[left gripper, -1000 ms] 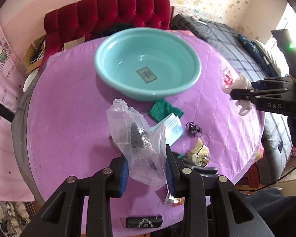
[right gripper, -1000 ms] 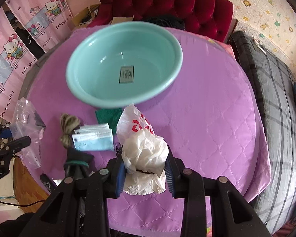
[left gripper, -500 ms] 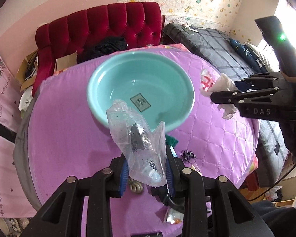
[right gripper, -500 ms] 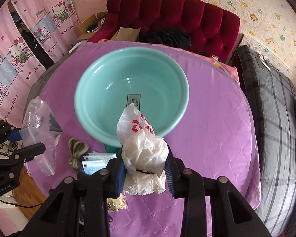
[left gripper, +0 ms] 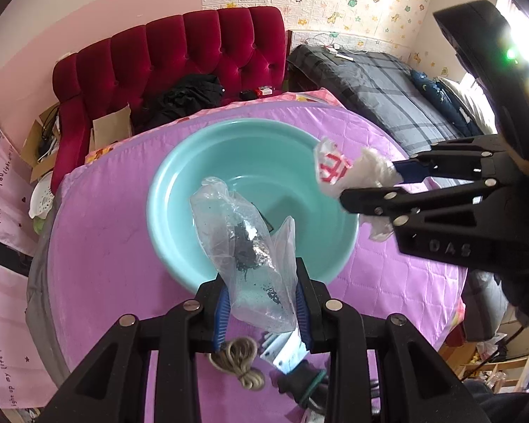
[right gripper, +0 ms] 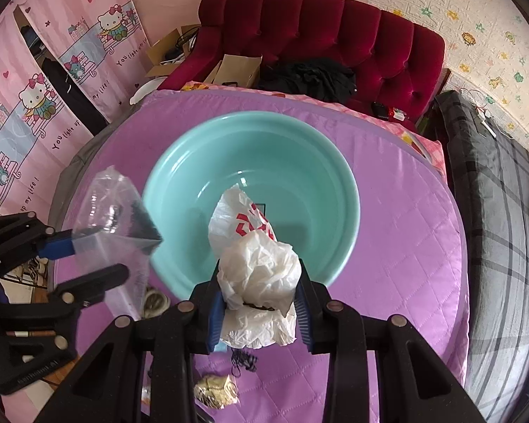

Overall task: Organize soft objects
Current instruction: 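Carry both bags over the teal basin with both tools, then open both tools to drop the bags into the basin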

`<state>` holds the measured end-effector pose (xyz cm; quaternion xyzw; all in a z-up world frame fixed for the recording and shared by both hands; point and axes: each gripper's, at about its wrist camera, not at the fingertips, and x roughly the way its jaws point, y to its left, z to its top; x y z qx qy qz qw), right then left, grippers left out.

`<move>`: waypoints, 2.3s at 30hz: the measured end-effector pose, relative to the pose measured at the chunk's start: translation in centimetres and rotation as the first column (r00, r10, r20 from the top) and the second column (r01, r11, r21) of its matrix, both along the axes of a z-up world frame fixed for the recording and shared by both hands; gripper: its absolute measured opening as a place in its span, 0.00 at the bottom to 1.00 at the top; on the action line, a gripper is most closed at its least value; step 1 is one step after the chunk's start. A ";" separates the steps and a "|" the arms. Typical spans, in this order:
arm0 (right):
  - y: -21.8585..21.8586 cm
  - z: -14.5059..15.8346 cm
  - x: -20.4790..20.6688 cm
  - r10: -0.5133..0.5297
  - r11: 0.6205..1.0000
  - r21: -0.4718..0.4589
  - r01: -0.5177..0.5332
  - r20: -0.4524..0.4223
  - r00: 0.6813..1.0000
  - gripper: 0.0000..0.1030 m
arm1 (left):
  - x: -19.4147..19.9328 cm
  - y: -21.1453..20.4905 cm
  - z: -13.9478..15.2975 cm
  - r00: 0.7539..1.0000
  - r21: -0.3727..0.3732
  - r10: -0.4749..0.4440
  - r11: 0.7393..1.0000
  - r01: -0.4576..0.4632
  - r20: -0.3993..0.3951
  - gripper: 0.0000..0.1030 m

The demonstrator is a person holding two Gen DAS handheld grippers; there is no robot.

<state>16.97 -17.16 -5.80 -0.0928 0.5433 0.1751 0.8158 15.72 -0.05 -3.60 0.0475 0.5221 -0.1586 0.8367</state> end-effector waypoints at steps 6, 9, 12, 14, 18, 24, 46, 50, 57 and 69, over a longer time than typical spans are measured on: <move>0.7 -0.5 2.1 -0.012 1.000 0.011 0.012 -0.005 1.000 0.36 | 2.3 -0.6 -1.2 1.000 0.009 0.003 1.000 -0.003 -0.015 0.33; 0.9 -1.0 3.4 -0.025 0.999 0.021 0.026 -0.015 1.000 0.36 | 3.5 -0.8 -2.0 1.000 0.004 0.014 1.000 -0.014 -0.022 0.33; 1.0 -1.7 4.4 -0.040 0.998 0.037 0.041 -0.028 0.999 0.36 | 4.7 -0.9 -3.1 0.999 0.007 0.022 1.000 -0.021 -0.042 0.33; 1.0 -2.2 5.0 -0.050 0.998 0.047 0.051 -0.035 0.998 0.36 | 5.3 -1.0 -3.7 0.998 0.015 0.021 1.000 -0.021 -0.052 0.33; 1.2 -3.6 6.2 -0.076 0.996 0.038 0.077 -0.037 0.996 0.36 | 6.6 -0.9 -5.1 0.997 0.022 0.032 0.999 -0.031 -0.065 0.33; 1.1 -5.4 7.9 -0.095 0.995 0.037 0.097 -0.053 0.994 0.36 | 8.1 -1.1 -7.1 0.997 0.051 0.039 0.998 -0.036 -0.074 0.33; 1.4 -12.0 11.7 -0.117 0.992 0.037 0.124 -0.152 0.981 0.37 | 11.3 -1.9 -13.2 0.990 0.075 0.037 0.997 -0.027 -0.134 0.33; 1.3 -12.4 11.9 -0.121 0.991 0.038 0.129 -0.163 0.979 0.38 | 11.4 -1.9 -13.0 0.990 0.070 0.040 0.997 -0.031 -0.138 0.34; 1.5 -11.9 11.9 -0.123 0.991 0.039 0.130 -0.148 0.981 0.46 | 10.8 -2.1 -12.5 0.994 0.100 0.037 0.995 -0.027 -0.101 0.39; 1.4 -9.7 10.2 -0.156 0.988 -0.002 0.156 -0.044 0.987 1.00 | 8.9 -1.6 -10.5 0.999 0.153 0.053 0.987 -0.051 -0.010 1.00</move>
